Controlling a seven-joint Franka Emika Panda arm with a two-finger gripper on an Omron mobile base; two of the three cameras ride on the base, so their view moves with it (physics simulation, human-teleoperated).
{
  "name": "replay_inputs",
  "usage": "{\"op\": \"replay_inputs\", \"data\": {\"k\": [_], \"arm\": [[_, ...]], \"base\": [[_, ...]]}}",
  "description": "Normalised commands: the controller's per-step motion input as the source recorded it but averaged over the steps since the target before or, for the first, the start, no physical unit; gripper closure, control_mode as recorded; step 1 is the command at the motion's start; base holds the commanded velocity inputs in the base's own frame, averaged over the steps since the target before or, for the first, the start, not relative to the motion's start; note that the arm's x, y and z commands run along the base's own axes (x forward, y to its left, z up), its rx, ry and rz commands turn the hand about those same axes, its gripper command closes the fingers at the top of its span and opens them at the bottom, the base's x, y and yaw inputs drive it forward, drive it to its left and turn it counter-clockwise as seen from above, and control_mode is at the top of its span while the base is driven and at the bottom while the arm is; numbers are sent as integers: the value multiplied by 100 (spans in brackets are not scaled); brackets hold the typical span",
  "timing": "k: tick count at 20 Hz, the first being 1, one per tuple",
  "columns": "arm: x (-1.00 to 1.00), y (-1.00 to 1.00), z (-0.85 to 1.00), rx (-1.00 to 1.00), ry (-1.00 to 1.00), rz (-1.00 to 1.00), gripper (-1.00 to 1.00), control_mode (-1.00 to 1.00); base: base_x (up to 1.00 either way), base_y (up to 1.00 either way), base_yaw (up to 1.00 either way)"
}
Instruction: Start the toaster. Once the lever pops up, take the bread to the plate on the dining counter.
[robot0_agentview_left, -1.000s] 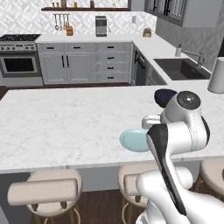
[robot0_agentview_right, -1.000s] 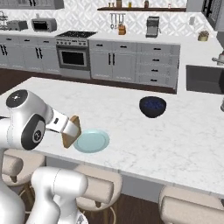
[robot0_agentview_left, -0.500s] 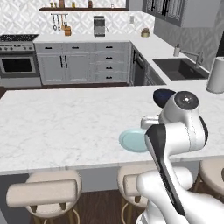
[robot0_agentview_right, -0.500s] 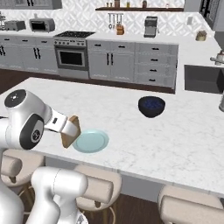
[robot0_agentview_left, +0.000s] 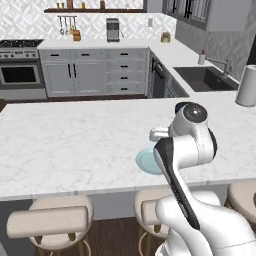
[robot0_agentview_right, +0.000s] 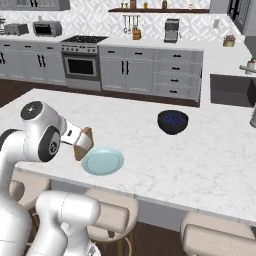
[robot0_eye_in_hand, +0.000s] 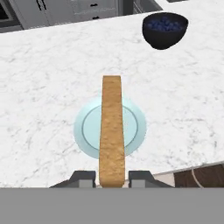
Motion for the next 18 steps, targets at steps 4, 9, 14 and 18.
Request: {"op": "replay_inputs", "data": {"k": [4, 9, 14, 18], "arm": [[100, 0, -47, 36, 2, 22, 100, -100], [72, -11, -65, 19, 1, 33, 100, -100], [48, -15, -48, 0, 0, 24, 100, -100], [39, -15, -35, 0, 7, 22, 100, -100]], "base": [[0, 0, 0], [0, 0, 0], [0, 0, 0], [0, 0, 0]]}}
